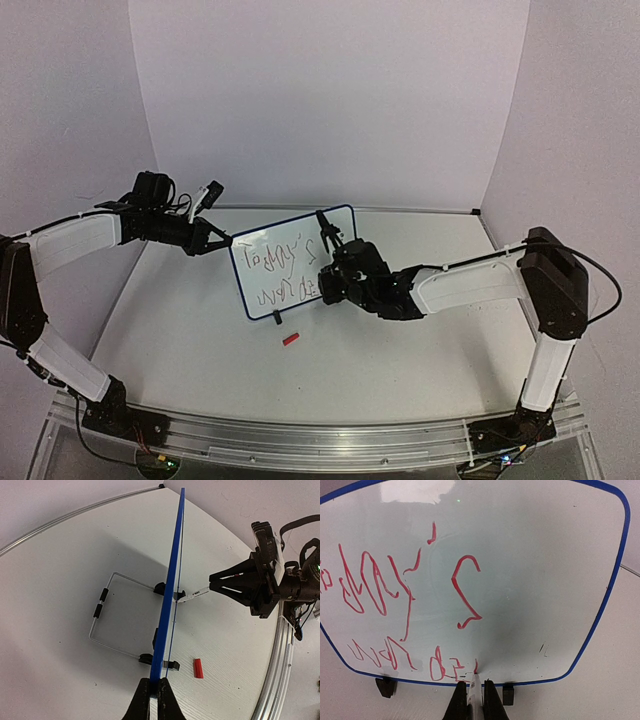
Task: Write a sentence on the whiteboard
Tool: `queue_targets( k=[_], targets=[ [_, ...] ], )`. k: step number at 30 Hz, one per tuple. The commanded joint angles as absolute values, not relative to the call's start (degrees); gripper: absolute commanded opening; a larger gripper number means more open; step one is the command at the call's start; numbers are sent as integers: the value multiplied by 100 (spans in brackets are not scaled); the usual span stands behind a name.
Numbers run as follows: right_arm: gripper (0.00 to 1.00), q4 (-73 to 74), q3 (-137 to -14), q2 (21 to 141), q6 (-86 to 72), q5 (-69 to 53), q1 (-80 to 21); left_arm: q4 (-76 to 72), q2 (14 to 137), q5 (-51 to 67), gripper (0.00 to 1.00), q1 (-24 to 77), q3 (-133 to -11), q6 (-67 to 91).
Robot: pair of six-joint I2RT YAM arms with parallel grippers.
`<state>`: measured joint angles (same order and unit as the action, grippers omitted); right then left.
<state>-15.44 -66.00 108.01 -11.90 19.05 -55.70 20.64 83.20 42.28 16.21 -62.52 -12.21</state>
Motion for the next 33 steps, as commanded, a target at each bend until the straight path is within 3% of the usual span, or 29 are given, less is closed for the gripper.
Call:
queue_targets(
  k=[1,33],
  targets=[
    [0,-1839,-6623,10614,-1307,2108,-5572,2144,8174,4236,0,1655,-6410,-1296],
    [0,-1828,-6543,10564,-1360,2410,-5520,2142,8123,4250,0,1653,-6403,-1291]
  ],
)
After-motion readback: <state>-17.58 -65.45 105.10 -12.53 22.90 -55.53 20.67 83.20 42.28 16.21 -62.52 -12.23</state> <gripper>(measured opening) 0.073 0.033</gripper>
